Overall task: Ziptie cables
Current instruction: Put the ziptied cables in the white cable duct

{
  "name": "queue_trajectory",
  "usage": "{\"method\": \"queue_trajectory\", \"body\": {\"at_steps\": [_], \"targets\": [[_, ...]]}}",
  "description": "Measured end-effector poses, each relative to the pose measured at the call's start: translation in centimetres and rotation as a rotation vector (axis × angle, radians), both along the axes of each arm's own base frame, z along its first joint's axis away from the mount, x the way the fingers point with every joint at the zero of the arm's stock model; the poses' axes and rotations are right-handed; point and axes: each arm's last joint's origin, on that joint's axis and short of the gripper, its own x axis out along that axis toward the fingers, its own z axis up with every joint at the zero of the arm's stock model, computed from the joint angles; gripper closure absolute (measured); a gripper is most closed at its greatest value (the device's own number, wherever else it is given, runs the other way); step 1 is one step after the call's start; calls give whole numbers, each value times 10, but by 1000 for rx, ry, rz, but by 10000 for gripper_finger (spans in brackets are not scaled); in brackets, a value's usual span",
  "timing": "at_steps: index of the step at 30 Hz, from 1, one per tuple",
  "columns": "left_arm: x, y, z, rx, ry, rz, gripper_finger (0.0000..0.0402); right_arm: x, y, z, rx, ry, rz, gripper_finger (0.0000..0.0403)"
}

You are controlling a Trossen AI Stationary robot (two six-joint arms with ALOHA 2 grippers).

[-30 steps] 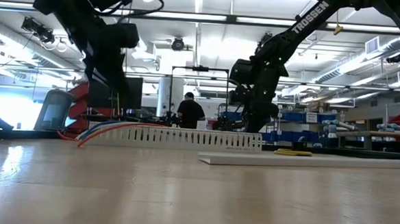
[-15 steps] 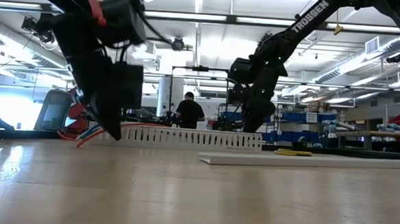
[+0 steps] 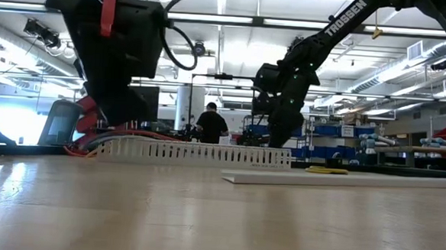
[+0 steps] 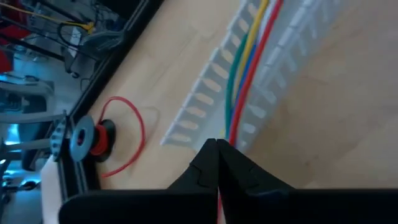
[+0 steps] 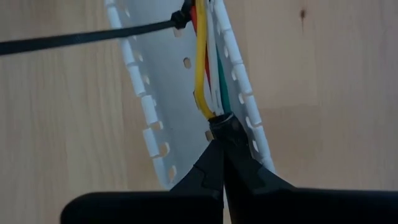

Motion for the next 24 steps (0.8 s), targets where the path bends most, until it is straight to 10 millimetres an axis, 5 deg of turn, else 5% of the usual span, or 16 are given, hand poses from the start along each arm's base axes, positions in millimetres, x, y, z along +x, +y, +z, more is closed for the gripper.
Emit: {"method": "queue_trajectory", "body": {"at_steps": [8, 13, 19, 24], "targets": [[-9, 12, 3, 27, 84, 61, 397, 2, 1, 1, 44, -46, 27, 403], [-20, 14, 25, 15, -25, 78, 397, 2, 1, 1, 45, -46, 27, 403], [-26, 6, 52, -243, -299, -82, 397, 2, 1, 1, 45, -46, 26, 403], [-17, 0, 44, -450, -363, -208, 397, 2, 1, 1, 44, -48, 26, 403]]}}
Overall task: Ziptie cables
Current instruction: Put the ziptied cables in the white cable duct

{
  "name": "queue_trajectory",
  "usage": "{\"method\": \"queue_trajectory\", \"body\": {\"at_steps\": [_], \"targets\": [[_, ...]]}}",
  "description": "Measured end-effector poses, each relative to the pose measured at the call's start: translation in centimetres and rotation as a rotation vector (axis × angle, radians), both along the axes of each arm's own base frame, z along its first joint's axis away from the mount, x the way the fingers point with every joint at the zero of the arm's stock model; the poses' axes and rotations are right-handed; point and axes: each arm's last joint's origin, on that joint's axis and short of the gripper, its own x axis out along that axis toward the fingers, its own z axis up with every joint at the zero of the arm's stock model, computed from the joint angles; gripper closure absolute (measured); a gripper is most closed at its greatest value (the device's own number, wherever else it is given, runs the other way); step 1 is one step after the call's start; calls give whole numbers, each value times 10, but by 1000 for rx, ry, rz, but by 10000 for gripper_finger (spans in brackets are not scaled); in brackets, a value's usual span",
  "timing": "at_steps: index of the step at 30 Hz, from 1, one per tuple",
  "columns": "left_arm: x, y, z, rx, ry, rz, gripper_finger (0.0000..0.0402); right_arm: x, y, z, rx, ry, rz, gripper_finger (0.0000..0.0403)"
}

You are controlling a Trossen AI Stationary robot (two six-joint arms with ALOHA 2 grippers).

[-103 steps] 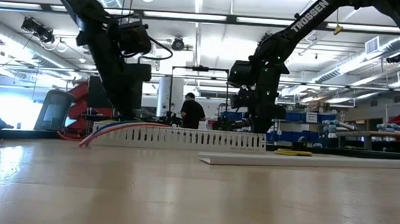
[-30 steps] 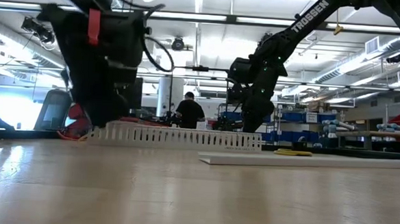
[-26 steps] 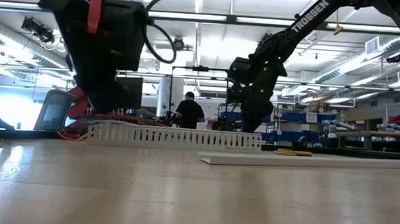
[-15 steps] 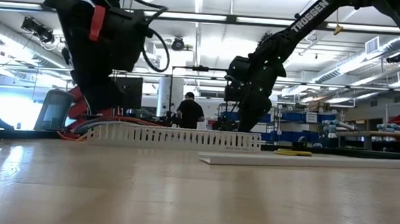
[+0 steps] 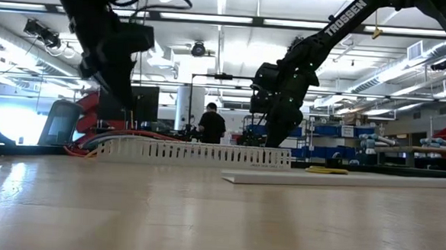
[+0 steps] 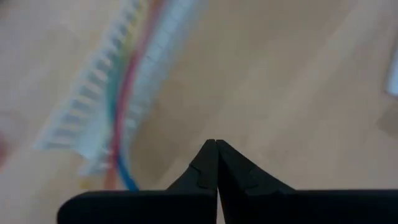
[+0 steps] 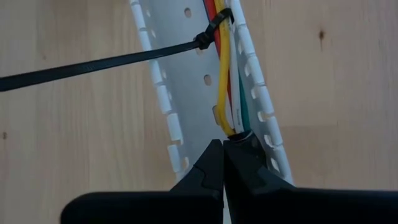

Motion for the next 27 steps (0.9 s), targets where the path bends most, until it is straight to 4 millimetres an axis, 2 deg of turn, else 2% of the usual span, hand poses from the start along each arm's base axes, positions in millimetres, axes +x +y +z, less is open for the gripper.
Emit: {"method": "queue_trajectory", "body": {"at_steps": [9, 14, 18, 22, 27], "targets": [[10, -2, -55, -33, 218, 47, 397, 0, 0, 0, 2, -1, -7, 403], [7, 2, -71, 92, 327, 114, 397, 0, 0, 0, 3, 0, -7, 403], [-1, 5, -71, 192, 400, 155, 397, 0, 0, 0, 3, 0, -7, 403], [-10, 8, -62, 288, 404, 226, 397, 0, 0, 0, 5, 2, -6, 403], [-13, 10, -56, 328, 389, 235, 397, 1, 2, 0, 5, 2, -3, 403]]}}
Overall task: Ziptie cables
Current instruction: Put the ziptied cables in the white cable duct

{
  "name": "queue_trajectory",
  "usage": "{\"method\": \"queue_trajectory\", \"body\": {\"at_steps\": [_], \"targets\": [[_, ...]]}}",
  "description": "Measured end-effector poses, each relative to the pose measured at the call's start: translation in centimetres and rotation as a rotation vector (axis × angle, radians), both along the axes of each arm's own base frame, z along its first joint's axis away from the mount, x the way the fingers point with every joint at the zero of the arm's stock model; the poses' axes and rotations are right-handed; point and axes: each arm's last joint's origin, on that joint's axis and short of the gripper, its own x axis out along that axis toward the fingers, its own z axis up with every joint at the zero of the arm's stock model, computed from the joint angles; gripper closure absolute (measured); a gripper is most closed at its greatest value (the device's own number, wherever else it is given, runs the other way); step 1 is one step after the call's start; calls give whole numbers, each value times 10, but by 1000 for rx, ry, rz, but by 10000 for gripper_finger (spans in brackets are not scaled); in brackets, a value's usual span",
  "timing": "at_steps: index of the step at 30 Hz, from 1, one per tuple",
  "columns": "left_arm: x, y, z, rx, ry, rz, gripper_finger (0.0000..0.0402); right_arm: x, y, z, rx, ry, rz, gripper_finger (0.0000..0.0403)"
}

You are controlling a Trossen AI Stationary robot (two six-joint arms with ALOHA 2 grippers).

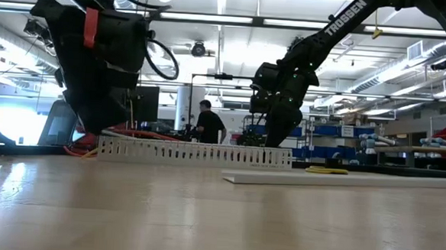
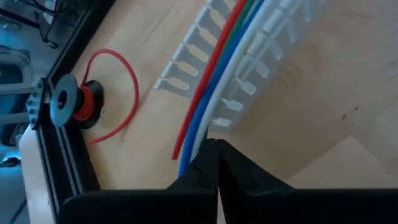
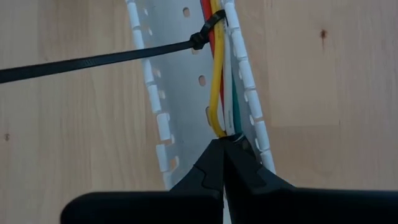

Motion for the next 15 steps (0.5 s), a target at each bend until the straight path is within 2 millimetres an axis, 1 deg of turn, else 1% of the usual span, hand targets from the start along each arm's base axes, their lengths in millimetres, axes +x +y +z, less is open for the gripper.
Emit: {"method": "queue_trajectory", "body": {"at_steps": [7, 10, 15], "targets": [[-6, 10, 0, 24, 65, 38, 397, 2, 3, 0, 0, 1, 10, 403], [-12, 15, -3, 6, 47, 39, 397, 2, 4, 0, 0, 1, 12, 403], [-24, 19, -14, -121, -119, -5, 397, 2, 4, 0, 0, 1, 12, 403]]}}
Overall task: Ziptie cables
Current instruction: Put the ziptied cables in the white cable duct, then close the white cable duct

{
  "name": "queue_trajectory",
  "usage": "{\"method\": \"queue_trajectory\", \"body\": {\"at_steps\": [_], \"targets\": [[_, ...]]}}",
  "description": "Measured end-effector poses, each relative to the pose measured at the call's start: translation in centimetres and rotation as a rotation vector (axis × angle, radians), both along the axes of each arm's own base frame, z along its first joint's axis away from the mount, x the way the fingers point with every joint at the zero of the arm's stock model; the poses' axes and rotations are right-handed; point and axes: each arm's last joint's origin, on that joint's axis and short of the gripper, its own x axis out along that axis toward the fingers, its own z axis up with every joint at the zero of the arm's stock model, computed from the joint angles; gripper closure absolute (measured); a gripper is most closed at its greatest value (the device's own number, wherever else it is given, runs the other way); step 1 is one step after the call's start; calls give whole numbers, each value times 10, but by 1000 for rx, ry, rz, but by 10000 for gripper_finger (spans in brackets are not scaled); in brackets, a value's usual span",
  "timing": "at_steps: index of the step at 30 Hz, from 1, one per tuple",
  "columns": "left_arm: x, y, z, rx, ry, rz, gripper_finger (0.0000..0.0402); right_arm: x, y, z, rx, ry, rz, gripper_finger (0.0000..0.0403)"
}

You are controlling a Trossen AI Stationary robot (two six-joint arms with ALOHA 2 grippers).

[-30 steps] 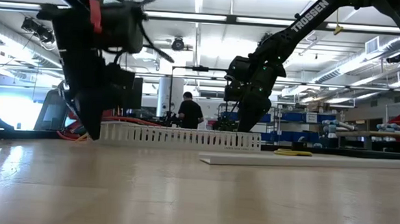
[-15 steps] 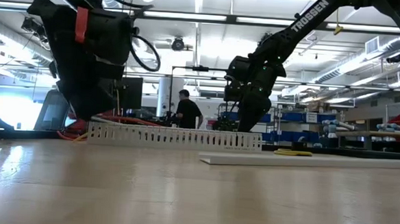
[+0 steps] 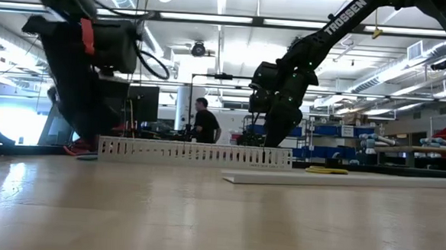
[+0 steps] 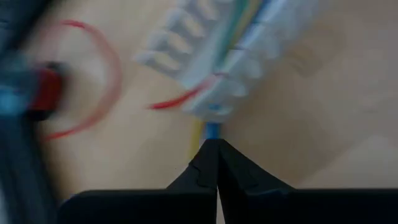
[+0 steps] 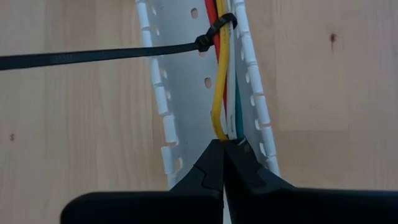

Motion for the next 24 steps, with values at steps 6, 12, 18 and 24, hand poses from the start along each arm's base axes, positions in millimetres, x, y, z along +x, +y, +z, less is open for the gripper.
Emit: {"method": "queue_trajectory", "body": {"at_steps": [6, 12, 18, 24], "targets": [[-13, 2, 1, -115, -219, -30, 397, 0, 0, 0, -3, -4, 0, 403], [-18, 2, 41, -81, -447, -114, 397, 2, -2, 11, -40, -54, -18, 403], [-26, 5, 57, -64, -540, -127, 397, -2, 2, 43, -100, -141, -49, 403], [-13, 4, 44, -118, -495, -171, 397, -19, 17, 76, -71, -142, -87, 403]]}}
